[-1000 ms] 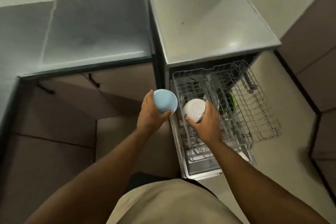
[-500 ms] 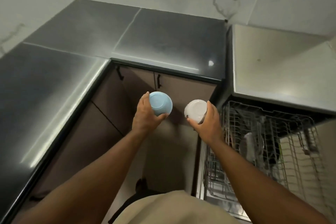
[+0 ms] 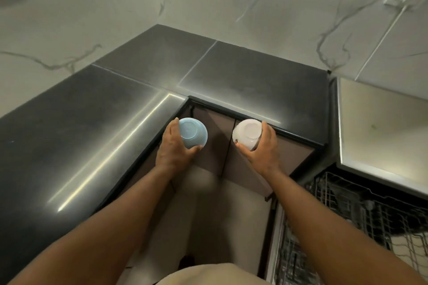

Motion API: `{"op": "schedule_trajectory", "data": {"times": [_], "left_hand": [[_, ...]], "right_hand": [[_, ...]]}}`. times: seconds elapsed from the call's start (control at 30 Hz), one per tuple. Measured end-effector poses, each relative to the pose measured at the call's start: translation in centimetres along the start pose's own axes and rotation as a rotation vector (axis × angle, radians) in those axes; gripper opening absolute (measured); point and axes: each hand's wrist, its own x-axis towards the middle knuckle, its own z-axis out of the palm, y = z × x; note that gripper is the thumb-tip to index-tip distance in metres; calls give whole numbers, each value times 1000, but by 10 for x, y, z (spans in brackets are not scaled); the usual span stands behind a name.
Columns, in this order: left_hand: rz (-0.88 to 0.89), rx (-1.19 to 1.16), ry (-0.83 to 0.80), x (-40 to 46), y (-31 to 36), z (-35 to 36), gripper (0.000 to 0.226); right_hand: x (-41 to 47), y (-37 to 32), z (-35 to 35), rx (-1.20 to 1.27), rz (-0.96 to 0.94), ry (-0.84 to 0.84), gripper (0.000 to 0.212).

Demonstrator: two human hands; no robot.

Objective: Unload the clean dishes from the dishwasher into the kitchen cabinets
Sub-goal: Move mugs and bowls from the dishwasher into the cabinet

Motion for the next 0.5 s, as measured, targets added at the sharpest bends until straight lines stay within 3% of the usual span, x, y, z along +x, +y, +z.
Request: {"op": "schedule_trajectory", "data": {"times": [0.5], "left_hand": [[196,-68,213,146,35,-137,111]], "right_hand": [[133,-145,-7,115,-241,153,98]]}}
